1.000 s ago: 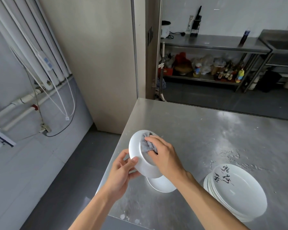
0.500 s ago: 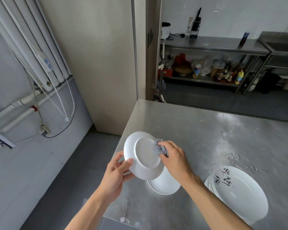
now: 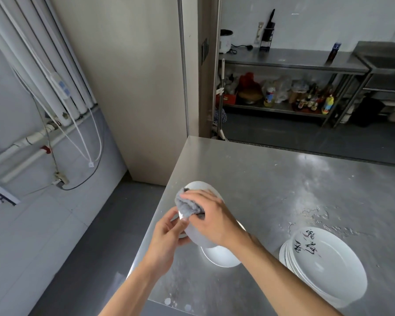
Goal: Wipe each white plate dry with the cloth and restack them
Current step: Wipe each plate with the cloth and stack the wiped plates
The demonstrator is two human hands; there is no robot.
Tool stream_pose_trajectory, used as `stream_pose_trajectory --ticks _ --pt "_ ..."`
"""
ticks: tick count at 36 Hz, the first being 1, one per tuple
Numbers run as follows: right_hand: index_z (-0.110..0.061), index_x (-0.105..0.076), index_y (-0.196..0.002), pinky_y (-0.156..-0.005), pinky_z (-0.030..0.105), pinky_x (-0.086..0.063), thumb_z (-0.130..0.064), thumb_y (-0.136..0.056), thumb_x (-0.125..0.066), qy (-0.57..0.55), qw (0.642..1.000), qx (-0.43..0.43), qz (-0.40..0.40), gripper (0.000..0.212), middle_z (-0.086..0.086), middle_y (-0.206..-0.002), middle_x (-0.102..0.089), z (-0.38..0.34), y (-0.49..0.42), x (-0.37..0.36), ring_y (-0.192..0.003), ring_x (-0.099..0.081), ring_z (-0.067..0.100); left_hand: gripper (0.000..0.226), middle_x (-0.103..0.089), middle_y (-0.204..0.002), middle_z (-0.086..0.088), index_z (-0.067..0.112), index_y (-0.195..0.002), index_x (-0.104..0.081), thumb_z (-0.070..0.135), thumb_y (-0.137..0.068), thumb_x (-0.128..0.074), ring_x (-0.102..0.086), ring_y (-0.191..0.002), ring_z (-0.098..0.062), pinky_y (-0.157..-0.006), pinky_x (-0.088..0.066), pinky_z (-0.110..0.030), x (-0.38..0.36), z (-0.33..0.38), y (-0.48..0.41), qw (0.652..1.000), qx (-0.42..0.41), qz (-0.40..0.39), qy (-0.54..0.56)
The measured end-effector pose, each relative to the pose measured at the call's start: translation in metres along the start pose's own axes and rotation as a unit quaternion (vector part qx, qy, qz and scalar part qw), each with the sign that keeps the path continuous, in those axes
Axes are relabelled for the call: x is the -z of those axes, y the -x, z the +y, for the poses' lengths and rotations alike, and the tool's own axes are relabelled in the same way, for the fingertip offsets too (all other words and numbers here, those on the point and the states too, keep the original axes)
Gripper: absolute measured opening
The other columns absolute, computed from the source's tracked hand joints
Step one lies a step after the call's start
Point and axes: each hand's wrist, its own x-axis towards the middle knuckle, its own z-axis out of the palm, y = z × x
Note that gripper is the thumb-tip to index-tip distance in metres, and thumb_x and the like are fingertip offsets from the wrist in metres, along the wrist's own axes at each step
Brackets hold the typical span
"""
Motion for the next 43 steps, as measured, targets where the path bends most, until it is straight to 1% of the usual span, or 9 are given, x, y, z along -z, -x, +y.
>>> stream_pose_trajectory --ticks 10,14,18,20,23,29,34,37,43 --pt "-0.020 -0.065 -0.128 -0.105 0.035 -0.045 -0.014 -0.089 -0.060 0.017 0.997 0.072 0.013 0.040 -0.009 -0.140 -0.055 0.002 0.025 -0.019 -0.129 -0.049 0.008 0.026 -0.076 -0.117 -0.020 0.024 -0.122 -0.073 0.021 -0.097 -0.067 -0.075 -0.106 -0.036 -0.088 -0.063 -0.041 0.010 -0.004 0.001 0.998 0.005 0.039 0.042" --pt "-0.026 -0.065 -0.122 -0.100 0.032 -0.045 -0.019 -0.085 -0.065 0.080 0.989 0.123 0.015 0.037 -0.009 -0.135 -0.053 0.014 0.033 -0.020 -0.121 -0.052 0.014 0.022 -0.076 -0.116 -0.022 0.018 -0.118 -0.074 0.018 -0.096 -0.070 -0.076 -0.100 -0.034 -0.079 -0.062 -0.033 0.015 -0.005 0.002 0.995 0.015 0.046 0.093" --pt "-0.030 -0.064 -0.118 -0.102 0.032 -0.043 -0.022 -0.083 -0.065 0.141 0.976 0.163 -0.008 0.036 -0.004 -0.135 -0.051 0.030 0.046 -0.019 -0.125 -0.050 0.018 0.023 -0.075 -0.116 -0.021 0.008 -0.126 -0.067 0.013 -0.106 -0.057 -0.075 -0.083 -0.025 -0.072 -0.063 -0.032 0.023 -0.003 -0.002 0.989 0.018 0.076 0.129" --pt "-0.029 -0.065 -0.118 -0.102 0.035 -0.045 -0.016 -0.085 -0.063 0.152 0.974 0.167 -0.001 0.036 0.000 -0.135 -0.054 0.037 0.053 -0.018 -0.125 -0.052 0.022 0.026 -0.074 -0.119 -0.022 0.006 -0.130 -0.064 0.013 -0.107 -0.055 -0.075 -0.092 -0.028 -0.079 -0.065 -0.036 0.027 -0.002 -0.004 0.988 0.021 0.083 0.126" --pt "-0.025 -0.068 -0.119 -0.100 0.036 -0.048 -0.007 -0.083 -0.068 0.155 0.977 0.145 0.018 0.040 0.004 -0.133 -0.057 0.045 0.059 -0.014 -0.120 -0.055 0.024 0.028 -0.074 -0.124 -0.019 0.006 -0.133 -0.063 0.013 -0.106 -0.055 -0.073 -0.105 -0.031 -0.090 -0.064 -0.039 0.031 -0.002 -0.004 0.988 0.028 0.086 0.127" --pt "-0.012 -0.069 -0.119 -0.097 0.034 -0.050 0.012 -0.077 -0.067 0.082 0.993 -0.024 0.078 0.048 0.008 -0.131 -0.058 0.058 0.061 0.000 -0.118 -0.061 0.027 0.030 -0.074 -0.126 -0.012 0.013 -0.133 -0.067 0.017 -0.103 -0.061 -0.073 -0.102 -0.025 -0.085 -0.063 -0.034 0.038 0.000 0.002 0.991 0.045 0.056 0.109" --pt "-0.012 -0.068 -0.119 -0.100 0.012 -0.039 0.003 -0.090 -0.062 0.043 0.983 -0.097 0.152 0.034 -0.010 -0.118 -0.059 0.052 0.035 0.016 -0.115 -0.059 0.009 0.039 -0.073 -0.119 -0.017 0.019 -0.129 -0.071 0.028 -0.091 -0.072 -0.072 -0.097 -0.027 -0.085 -0.062 -0.038 0.033 0.001 0.011 0.996 0.066 -0.018 0.061" --pt "-0.015 -0.067 -0.122 -0.099 0.006 -0.035 0.000 -0.091 -0.060 0.045 0.986 -0.091 0.129 0.035 -0.007 -0.122 -0.061 0.038 0.018 0.021 -0.116 -0.057 0.009 0.041 -0.073 -0.120 -0.020 0.019 -0.132 -0.069 0.028 -0.092 -0.071 -0.072 -0.101 -0.033 -0.091 -0.062 -0.048 0.024 -0.002 0.014 0.995 0.079 -0.050 0.033" --pt "-0.017 -0.068 -0.125 -0.108 0.026 -0.041 -0.001 -0.089 -0.062 0.039 0.999 0.023 0.003 0.040 0.002 -0.134 -0.061 0.010 0.008 0.008 -0.125 -0.055 0.018 0.032 -0.074 -0.120 -0.020 0.022 -0.127 -0.071 0.026 -0.096 -0.070 -0.074 -0.102 -0.034 -0.091 -0.062 -0.048 0.003 -0.007 0.011 0.997 0.062 -0.042 0.026"
